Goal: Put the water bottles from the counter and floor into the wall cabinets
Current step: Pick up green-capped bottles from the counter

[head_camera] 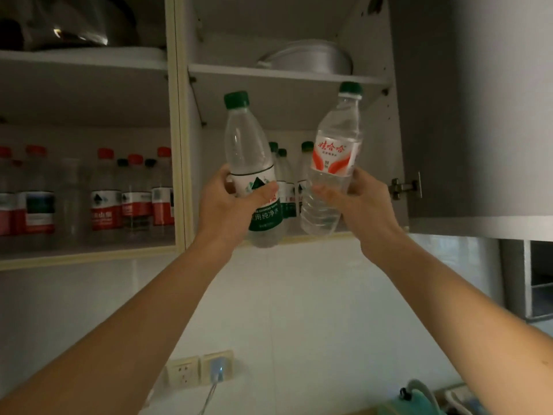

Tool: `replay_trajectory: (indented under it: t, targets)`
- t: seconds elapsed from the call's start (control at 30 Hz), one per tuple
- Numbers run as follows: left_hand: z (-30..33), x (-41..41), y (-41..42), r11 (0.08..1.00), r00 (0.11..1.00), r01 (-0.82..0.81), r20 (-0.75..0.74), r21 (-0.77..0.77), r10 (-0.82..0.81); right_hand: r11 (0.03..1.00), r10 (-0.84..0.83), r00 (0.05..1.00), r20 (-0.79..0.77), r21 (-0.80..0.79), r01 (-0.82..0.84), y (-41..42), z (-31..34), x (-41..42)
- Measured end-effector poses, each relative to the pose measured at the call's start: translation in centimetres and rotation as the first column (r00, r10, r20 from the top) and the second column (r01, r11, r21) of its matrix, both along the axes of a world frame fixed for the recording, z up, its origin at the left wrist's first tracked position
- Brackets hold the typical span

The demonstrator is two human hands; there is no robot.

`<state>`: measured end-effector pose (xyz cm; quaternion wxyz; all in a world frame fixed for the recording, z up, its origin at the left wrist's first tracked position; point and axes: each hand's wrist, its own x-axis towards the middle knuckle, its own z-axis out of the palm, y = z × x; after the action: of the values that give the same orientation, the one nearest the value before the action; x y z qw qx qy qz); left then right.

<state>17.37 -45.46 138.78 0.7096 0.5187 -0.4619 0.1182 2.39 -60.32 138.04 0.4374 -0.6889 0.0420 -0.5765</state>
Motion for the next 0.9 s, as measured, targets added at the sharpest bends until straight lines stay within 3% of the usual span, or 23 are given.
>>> replay_trajectory:
  t: [0.23,0.47,0.67,0.9]
  targets:
    - [2.8,1.1,-5.5,0.991,0.993,-0.054,-0.096,0.124,0.066,0.995,-0.003,0.998,-0.066,0.094,0.009,-5.4,2.2,1.1]
    - [3.1,3.5,-8.6,0.973,0.993,-0.084,-0.061,0.215,0.1,0.993,0.032,0.993,-0.118,0.119,-0.017,-9.5,1.5,3.1]
    - [3.5,5.5,-9.5,0.912,0.964,-0.259,0.142,0.319,0.224,0.997,0.038,0.978,-0.206,0.067,-0.025,-11.7,1.9,5.6]
    - [3.7,6.3,-10.7,0.841,0.91,-0.407,0.243,0.358,0.337,1.0,0.016,0.958,-0.286,0.023,-0.009,-13.2,2.5,7.0]
